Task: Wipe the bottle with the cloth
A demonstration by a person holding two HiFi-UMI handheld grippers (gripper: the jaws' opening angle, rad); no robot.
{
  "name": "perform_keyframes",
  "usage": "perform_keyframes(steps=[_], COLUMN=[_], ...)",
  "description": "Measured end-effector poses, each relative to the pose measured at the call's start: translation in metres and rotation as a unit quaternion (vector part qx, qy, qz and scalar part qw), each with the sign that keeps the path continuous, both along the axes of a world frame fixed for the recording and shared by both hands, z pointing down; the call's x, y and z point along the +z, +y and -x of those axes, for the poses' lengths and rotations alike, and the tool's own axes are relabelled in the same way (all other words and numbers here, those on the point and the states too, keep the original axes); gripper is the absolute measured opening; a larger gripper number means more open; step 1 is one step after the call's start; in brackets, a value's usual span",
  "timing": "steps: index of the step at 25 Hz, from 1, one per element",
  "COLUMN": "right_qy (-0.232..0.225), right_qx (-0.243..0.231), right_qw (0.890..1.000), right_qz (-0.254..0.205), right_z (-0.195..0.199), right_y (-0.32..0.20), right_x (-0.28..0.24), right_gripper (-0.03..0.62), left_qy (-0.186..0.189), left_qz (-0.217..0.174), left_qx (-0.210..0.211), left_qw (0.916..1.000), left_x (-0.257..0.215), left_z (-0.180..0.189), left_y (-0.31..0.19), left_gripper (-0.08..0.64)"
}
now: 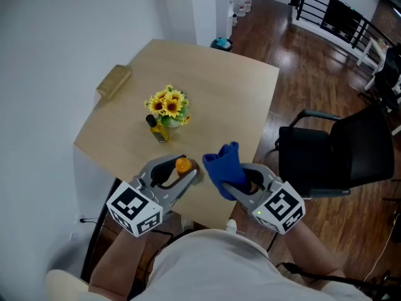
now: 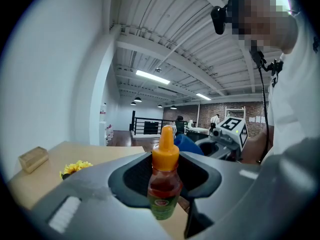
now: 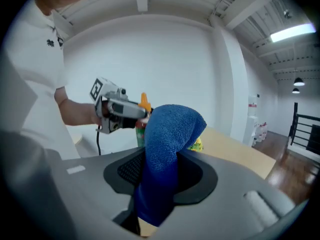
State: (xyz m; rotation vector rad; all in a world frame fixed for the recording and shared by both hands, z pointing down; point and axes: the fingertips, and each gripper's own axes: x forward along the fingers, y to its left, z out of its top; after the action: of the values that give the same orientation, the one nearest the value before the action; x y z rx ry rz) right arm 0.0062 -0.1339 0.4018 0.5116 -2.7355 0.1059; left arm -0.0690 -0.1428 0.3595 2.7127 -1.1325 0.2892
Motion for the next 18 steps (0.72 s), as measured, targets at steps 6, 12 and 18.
perform_keyframes(steps=[6,12,18], right_qy=[-0.016,0.037,0.045], right_qx=[-0.009,0.017,0.032], right_qw=[1.000,0.996,0.984], right_qz=[-0.009,0.078,0.171], right_z=[0.033,0.028,0.030], right_y=[-0.005,-0.008,-0.004], right_x=[-0.017,0.072,0.129], right_gripper=[0.158,0.158,0.158], left_qy=[0.008,0.014,0.016], left_qz=[0.001,-0.001,-0.003], left_qx=[0.015,0.011,0.012], left_qw=[0.9998,0.9998,0.9998], left_x=[0.001,-0.006,-0.010], left_z=[-0.003,0.007,0.016], left_y=[0.011,0.018,0.017], left_gripper=[0.161,0.161,0.161])
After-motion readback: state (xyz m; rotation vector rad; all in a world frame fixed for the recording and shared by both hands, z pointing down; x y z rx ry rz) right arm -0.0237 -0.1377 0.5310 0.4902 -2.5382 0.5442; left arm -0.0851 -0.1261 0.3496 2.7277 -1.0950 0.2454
